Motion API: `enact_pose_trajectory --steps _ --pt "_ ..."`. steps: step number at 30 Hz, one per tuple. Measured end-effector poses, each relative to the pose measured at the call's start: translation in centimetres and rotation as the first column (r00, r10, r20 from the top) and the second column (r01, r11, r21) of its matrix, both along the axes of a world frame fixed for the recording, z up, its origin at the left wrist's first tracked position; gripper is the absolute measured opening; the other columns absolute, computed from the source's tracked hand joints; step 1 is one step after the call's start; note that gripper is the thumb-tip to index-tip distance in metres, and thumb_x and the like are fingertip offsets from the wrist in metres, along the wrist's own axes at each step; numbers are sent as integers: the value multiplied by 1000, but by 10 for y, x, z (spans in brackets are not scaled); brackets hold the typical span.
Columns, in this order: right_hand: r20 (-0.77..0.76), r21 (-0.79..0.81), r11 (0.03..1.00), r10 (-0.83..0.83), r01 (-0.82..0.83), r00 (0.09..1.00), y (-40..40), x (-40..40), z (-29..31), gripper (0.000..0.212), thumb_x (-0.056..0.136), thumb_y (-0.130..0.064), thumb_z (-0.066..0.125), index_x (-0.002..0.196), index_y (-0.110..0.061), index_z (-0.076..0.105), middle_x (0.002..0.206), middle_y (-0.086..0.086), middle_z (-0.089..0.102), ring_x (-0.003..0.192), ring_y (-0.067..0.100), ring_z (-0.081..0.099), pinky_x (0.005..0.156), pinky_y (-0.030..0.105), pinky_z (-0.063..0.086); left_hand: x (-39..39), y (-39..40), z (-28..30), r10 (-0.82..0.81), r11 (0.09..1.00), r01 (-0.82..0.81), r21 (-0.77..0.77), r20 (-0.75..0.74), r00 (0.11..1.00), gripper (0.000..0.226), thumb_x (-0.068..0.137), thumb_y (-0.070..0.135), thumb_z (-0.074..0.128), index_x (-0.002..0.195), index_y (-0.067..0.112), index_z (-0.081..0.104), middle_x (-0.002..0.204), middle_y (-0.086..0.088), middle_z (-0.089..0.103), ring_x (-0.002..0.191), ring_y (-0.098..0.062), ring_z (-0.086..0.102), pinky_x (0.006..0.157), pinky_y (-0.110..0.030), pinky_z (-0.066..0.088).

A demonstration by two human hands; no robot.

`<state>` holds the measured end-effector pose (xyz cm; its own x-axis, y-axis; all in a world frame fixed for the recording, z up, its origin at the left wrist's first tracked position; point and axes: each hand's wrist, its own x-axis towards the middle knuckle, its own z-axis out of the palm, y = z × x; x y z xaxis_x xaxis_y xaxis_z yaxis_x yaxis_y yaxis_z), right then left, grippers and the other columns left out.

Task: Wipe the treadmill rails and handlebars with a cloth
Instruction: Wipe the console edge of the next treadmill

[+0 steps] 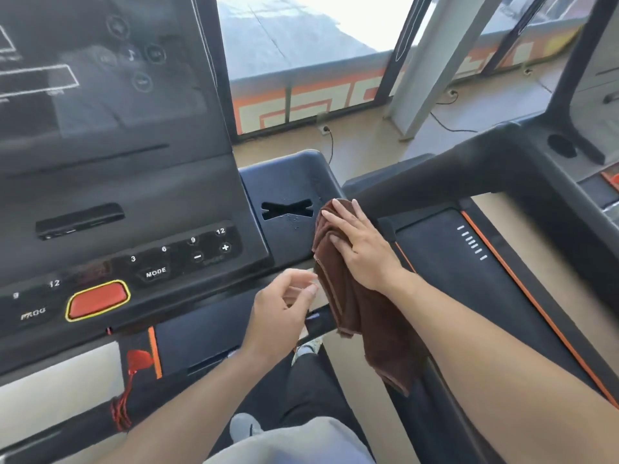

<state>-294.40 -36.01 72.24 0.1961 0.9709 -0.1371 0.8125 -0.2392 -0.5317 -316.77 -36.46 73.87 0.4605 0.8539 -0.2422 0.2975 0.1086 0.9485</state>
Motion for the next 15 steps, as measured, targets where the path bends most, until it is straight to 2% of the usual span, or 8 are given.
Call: enact_pose_trajectory --steps 5,9,11,13,15 --pt "-146 9 996 -86 88 986 78 13 -2 49 110 -45 38 159 -44 32 169 -25 10 158 5 3 130 42 11 19 32 10 27 996 -29 82 26 999 12 95 21 69 100 32 71 91 15 74 89 -8 71 81 -21 55" --pt "-158 -8 990 -139 139 978 141 19 0 50 108 -52 34 157 -49 30 168 -25 16 153 12 27 125 45 25 25 46 10 43 995 -43 93 3 999 11 95 19 69 99 29 71 91 15 75 88 -8 71 81 -18 54" --pt "-180 -10 988 -156 156 971 168 23 0 48 107 -52 34 155 -43 39 166 -18 29 148 17 38 121 43 29 25 45 6 41 994 -39 104 -25 999 11 94 19 70 97 30 72 89 16 75 87 -8 70 79 -17 53" --pt "-235 -5 980 -195 200 952 187 29 -2 45 107 -51 36 146 -35 52 153 -7 52 138 22 49 116 40 36 25 44 5 38 993 -32 116 -46 998 13 94 19 70 96 31 72 89 16 74 88 -9 70 79 -16 53" --pt "-318 -16 954 -289 300 903 198 34 -4 46 106 -51 39 144 -31 54 144 -1 60 132 25 53 110 36 40 24 44 6 45 992 -37 121 -66 997 15 94 17 70 95 32 72 89 17 74 90 -8 70 80 -16 53"
